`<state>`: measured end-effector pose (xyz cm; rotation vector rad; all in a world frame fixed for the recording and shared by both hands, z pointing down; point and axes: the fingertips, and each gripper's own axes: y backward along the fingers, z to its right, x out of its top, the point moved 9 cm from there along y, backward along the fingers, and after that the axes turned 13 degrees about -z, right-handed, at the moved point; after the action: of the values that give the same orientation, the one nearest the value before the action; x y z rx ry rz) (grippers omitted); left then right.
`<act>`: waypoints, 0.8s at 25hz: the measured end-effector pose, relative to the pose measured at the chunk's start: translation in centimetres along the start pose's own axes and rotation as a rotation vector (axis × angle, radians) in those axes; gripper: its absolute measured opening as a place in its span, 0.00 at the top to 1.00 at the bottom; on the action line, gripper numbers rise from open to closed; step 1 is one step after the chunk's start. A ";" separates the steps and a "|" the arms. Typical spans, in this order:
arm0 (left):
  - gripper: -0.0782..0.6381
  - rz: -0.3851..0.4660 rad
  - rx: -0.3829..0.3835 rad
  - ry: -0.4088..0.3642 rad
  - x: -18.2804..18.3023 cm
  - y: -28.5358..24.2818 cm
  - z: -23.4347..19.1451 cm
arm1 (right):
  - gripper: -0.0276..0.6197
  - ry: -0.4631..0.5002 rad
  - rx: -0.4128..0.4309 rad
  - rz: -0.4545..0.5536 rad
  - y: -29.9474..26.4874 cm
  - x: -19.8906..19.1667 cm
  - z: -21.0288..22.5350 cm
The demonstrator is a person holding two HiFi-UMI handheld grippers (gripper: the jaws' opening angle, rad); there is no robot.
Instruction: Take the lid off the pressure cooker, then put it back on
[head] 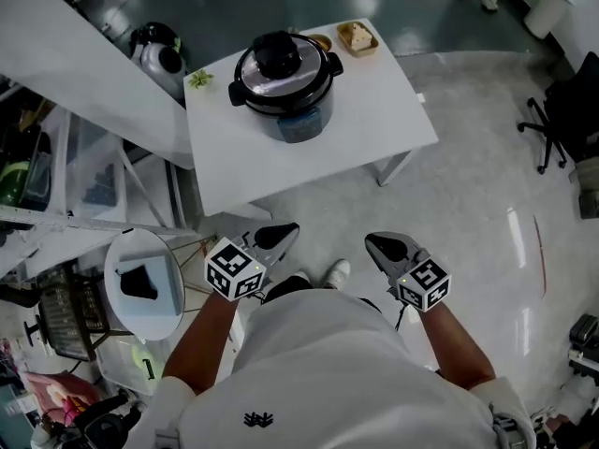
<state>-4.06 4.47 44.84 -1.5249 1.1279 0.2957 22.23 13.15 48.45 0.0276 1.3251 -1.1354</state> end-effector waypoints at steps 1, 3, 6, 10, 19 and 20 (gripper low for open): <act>0.88 -0.007 -0.017 -0.011 -0.4 -0.1 0.8 | 0.92 0.008 0.003 0.000 -0.1 0.1 -0.4; 0.88 -0.018 -0.057 -0.032 -0.9 -0.2 2.2 | 0.92 0.023 0.010 -0.005 -0.4 0.3 -1.2; 0.88 -0.073 -0.057 -0.112 -1.3 0.4 4.2 | 0.92 0.048 0.026 -0.012 -0.8 0.9 -2.7; 0.88 -0.086 -0.038 -0.163 -1.3 2.5 6.0 | 0.93 0.103 0.042 -0.019 -1.0 2.1 -4.8; 0.88 -0.013 -0.038 -0.076 -5.8 6.7 8.7 | 0.94 0.136 0.052 -0.027 -1.4 1.8 -10.2; 0.88 -0.012 -0.038 -0.072 -6.3 7.0 8.9 | 0.94 0.136 0.051 -0.027 -1.4 1.7 -10.6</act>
<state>-9.14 16.12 42.22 -1.5420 1.0616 0.3630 13.21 17.69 44.48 0.1264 1.4197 -1.2076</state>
